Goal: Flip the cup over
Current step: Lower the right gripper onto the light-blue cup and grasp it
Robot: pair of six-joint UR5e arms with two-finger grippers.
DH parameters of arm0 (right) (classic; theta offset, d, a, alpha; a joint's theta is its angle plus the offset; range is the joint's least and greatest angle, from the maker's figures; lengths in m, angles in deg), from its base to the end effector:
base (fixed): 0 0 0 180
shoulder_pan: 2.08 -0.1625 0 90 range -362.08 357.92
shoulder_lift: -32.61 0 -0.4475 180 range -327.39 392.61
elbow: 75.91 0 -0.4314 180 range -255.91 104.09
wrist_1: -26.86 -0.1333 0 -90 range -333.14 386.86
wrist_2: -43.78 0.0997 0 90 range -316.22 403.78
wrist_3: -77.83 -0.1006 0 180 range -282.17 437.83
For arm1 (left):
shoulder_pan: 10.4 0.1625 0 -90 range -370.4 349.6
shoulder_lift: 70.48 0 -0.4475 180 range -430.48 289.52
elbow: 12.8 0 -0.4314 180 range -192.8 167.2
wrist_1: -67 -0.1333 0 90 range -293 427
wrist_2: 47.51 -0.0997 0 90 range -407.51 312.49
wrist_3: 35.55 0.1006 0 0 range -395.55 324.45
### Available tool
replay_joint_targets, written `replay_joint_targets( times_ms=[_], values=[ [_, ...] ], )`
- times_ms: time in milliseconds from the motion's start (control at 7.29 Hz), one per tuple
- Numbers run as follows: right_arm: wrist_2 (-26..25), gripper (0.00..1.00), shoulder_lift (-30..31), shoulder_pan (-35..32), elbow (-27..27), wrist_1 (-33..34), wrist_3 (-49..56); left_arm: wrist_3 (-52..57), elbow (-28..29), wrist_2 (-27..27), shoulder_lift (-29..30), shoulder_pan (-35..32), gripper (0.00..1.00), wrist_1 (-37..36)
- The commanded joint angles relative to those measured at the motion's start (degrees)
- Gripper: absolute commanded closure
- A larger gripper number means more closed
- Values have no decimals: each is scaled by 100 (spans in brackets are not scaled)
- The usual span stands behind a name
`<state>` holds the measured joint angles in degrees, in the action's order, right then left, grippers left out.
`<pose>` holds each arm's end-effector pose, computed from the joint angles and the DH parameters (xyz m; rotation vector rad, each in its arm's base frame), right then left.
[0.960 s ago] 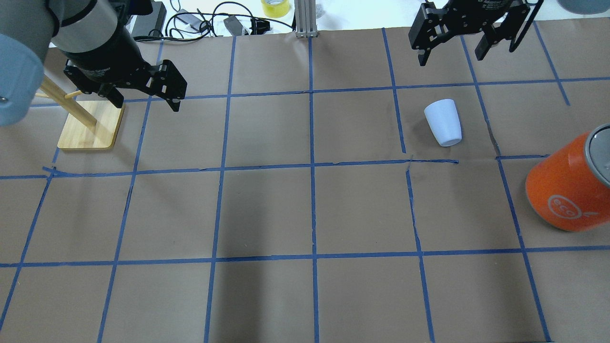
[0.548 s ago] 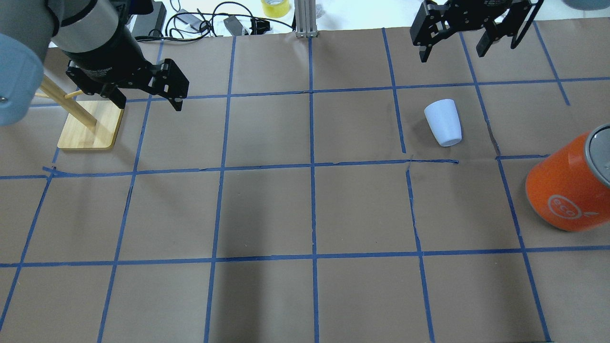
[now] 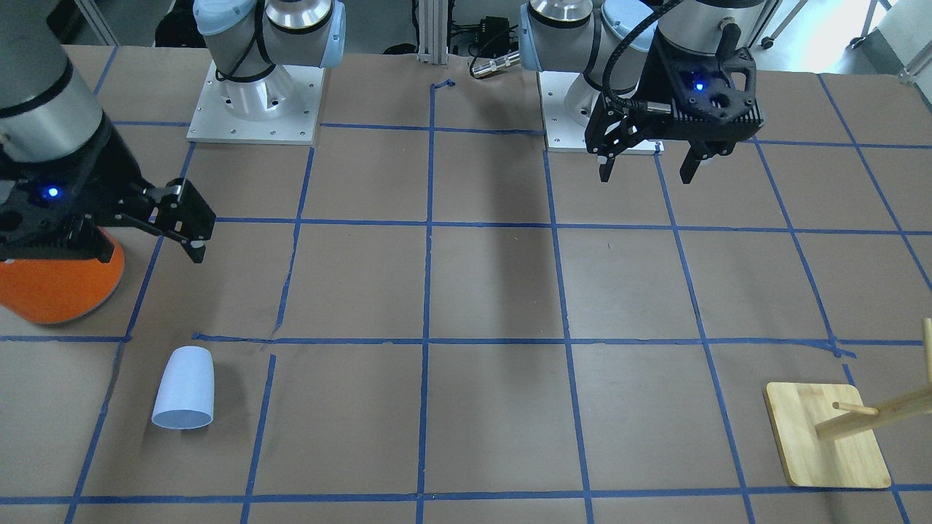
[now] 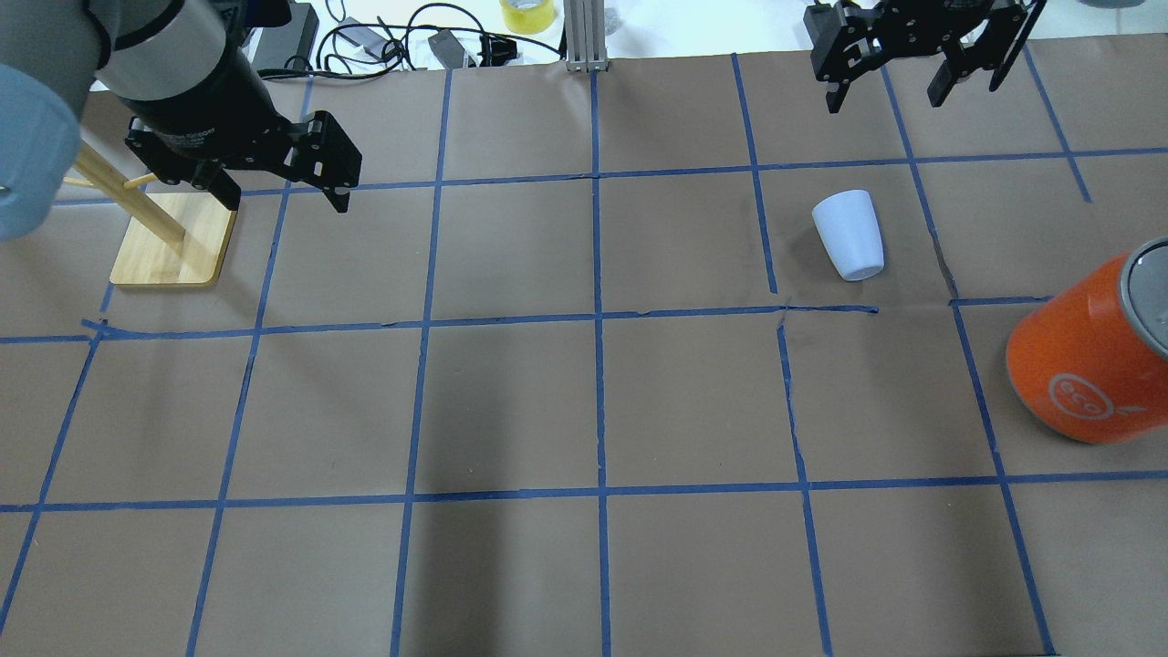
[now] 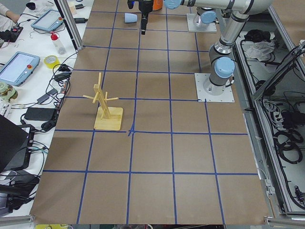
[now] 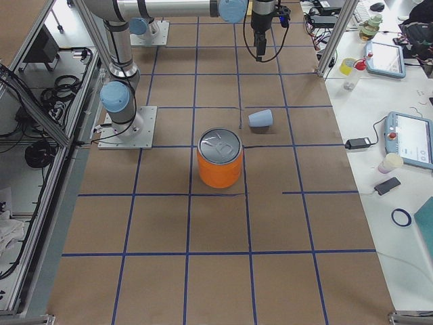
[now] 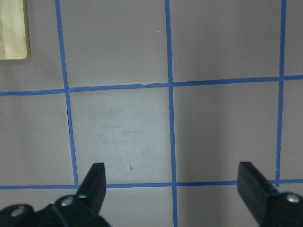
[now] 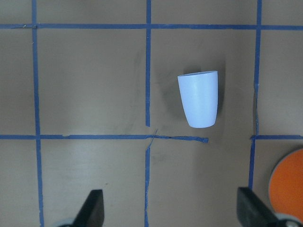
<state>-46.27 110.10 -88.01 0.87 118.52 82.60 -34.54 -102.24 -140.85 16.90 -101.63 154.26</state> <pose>0.0880 -0.6399 0.5083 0.0191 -3.1368 0.0646 -0.1386 -0.5170 0.5439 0.0556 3.0790 -0.1594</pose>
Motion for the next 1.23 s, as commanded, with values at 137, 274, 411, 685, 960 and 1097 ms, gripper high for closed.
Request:
replay_joint_targets(
  times_ms=[137, 274, 411, 685, 960, 1097],
  values=[
    [14, 2, -970, 234, 913, 1925, 681, 4, -3, 0, 16, 0, 0, 2],
    [-30, 2, -1068, 260, 1449, 2804, 753, 5, -3, 0, 16, 0, 0, 2],
    [-65, 1, -1156, 348, 1941, 3543, 1119, 5, -3, 0, 16, 0, 0, 2],
    [-30, 1, -1192, 603, 2472, 4227, 1525, 5, -12, 0, 16, 0, 0, -7],
    [31, 1, -1358, 612, 2579, 4446, 1668, 5, -12, 0, 16, 0, 0, -7],
    [14, 1, -1594, 621, 2544, 4691, 1781, 5, -12, 0, 16, 0, 0, -7]
  ],
)
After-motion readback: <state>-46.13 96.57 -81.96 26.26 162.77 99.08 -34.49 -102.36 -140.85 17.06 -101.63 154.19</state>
